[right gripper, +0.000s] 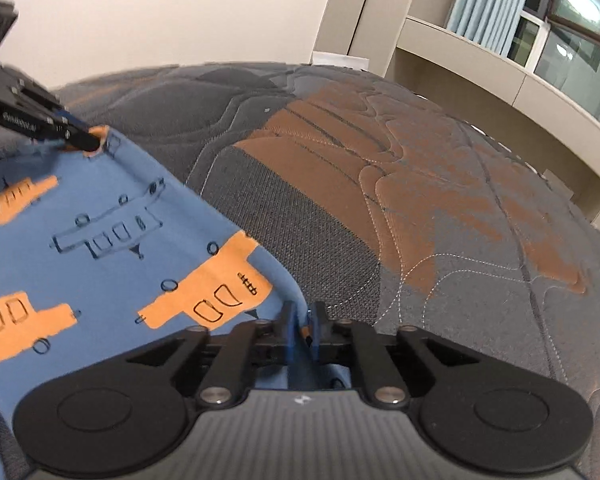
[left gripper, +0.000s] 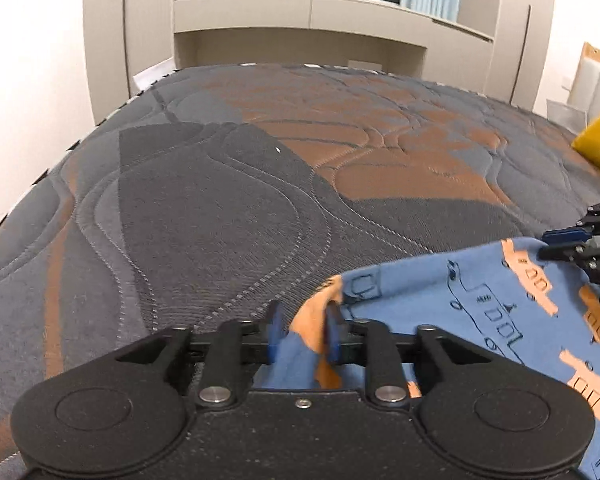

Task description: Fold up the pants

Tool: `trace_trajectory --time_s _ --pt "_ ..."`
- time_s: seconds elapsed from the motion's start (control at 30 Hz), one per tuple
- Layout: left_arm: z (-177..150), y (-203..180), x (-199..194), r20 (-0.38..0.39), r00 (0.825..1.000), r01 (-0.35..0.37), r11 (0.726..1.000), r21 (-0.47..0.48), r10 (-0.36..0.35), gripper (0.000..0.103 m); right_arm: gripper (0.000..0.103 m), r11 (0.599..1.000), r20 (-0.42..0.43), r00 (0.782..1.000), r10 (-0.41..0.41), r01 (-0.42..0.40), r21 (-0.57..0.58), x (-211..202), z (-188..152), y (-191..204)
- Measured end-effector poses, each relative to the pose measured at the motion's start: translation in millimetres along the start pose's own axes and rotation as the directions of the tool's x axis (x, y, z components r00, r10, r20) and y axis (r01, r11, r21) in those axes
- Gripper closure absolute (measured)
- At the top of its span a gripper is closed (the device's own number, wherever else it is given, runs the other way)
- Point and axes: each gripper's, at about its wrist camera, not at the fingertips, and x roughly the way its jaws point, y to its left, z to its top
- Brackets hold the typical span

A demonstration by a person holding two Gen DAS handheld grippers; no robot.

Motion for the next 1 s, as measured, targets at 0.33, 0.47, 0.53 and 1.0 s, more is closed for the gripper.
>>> trace_trajectory --time_s 0.33,0.47,0.53,1.0 --pt "2 8 4 -0.032 0.999 0.023 0.999 0.027 -0.022 0.062 0.042 0.978 -0.004 0.989 0.145 -0.143 0.151 7 -3 -33" --pt "1 0 0 -0.027 0.998 0.058 0.998 0.026 -0.057 0.100 0.095 0.960 0.009 0.981 0.196 -0.194 0.200 7 -4 -39" --pt "0 -12 -10 0.009 0.999 0.034 0.996 0.086 -0.034 0.101 0.096 0.966 0.013 0.985 0.174 -0.173 0.194 0 -2 -35" --pt "-56 -47 -164 0.228 0.968 0.048 0.970 0.238 -0.104 0.101 0.099 1.000 0.257 0.966 -0.004 0.003 0.005 -179 -49 66"
